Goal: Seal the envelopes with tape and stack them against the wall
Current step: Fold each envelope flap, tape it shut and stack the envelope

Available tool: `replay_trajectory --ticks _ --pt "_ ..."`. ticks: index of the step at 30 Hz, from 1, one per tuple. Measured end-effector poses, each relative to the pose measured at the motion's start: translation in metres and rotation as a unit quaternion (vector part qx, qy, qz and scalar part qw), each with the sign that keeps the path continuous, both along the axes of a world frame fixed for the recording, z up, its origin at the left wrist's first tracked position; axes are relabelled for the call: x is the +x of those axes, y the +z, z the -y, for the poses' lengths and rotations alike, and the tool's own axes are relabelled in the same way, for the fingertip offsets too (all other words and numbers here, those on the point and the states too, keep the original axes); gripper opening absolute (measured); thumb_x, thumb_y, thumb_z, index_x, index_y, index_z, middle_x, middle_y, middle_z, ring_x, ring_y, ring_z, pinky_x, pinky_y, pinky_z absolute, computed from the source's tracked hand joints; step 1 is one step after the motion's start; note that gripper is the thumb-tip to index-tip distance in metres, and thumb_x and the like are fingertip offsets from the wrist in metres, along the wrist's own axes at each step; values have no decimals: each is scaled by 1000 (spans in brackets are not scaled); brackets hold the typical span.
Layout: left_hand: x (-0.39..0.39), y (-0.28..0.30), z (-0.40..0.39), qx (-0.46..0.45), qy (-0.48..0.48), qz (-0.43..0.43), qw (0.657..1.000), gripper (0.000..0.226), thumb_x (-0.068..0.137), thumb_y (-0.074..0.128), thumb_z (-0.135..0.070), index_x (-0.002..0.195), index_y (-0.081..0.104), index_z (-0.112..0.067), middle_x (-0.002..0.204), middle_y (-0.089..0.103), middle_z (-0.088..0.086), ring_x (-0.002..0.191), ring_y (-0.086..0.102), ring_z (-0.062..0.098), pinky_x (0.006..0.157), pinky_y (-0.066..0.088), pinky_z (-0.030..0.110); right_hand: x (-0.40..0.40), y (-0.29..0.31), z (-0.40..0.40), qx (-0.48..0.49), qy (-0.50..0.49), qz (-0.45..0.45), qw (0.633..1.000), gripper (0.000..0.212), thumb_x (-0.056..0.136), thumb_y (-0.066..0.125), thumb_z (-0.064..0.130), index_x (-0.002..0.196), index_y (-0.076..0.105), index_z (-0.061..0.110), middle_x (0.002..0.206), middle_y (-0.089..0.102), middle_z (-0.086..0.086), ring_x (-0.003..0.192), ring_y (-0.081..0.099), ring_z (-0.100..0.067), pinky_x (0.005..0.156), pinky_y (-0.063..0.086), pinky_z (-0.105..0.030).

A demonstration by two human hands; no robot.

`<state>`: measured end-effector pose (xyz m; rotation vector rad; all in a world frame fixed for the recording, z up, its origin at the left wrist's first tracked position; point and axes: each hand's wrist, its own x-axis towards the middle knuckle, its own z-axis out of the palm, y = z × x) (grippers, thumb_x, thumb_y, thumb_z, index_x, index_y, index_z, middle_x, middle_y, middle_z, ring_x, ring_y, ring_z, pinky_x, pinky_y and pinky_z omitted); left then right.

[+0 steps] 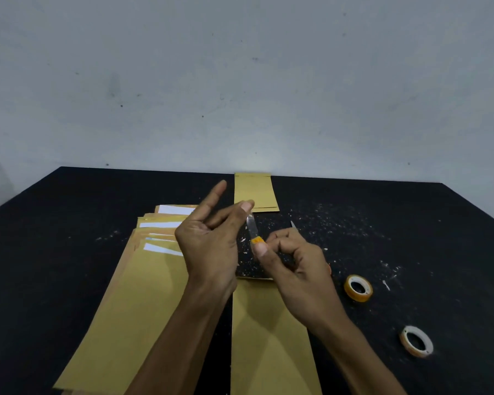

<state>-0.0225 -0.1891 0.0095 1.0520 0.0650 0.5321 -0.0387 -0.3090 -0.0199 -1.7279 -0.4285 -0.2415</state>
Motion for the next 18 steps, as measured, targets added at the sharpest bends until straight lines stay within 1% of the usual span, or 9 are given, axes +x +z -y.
replay_trajectory --ticks 2,4,6,9,11,13,16,18 --pt "2 6 -1 -14 3 11 1000 49 77 77 2 120 66 -18 85 77 12 91 74 22 91 57 29 0 -3 -2 6 -17 -2 1000 40 91 60 48 73 70 14 87 60 -1 83 60 -11 72 51 -28" --pt "2 9 -2 -17 -9 19 1000 50 78 76 0 123 64 -18 88 77 12 97 73 26 97 55 39 0 -6 -1 7 -30 0 1000 44 92 58 55 78 72 15 87 63 -1 86 62 -15 74 54 -34" --pt "2 12 -4 2 -36 22 999 53 81 73 0 129 60 -20 95 78 8 101 73 25 99 54 42 -1 -7 0 9 -30 -13 999 38 89 57 55 87 74 21 90 64 1 88 62 -15 76 54 -36" --pt "-1 11 -10 74 -100 36 992 75 81 71 6 142 44 -29 112 75 2 99 73 28 91 58 38 -2 -6 4 35 -17 -40 998 20 90 62 42 99 75 28 96 66 1 91 63 -13 79 55 -39" --pt "-4 9 -12 118 -124 40 984 90 78 73 10 146 36 -36 122 71 -4 93 74 31 85 59 35 -3 -5 6 43 -20 -31 998 19 92 63 38 101 75 26 96 66 0 90 63 -13 78 56 -38" --pt "-6 6 -12 131 -120 37 983 97 75 73 14 148 33 -36 124 70 -6 86 75 31 80 60 31 -4 -3 6 40 -21 -26 999 20 93 64 37 99 75 22 94 65 1 89 62 -12 76 55 -35" --pt "-5 4 -11 122 -101 41 987 99 75 70 19 153 29 -27 118 72 -1 78 76 29 78 62 37 -6 -3 3 37 -15 -36 999 23 88 63 36 88 74 16 92 62 1 84 58 -7 73 47 -24" --pt "-4 3 -11 124 -85 46 987 99 75 70 20 153 29 -24 117 73 2 77 76 29 81 61 42 -8 -3 2 37 -19 -45 998 27 87 62 39 81 74 15 90 63 0 82 57 -4 72 46 -20"
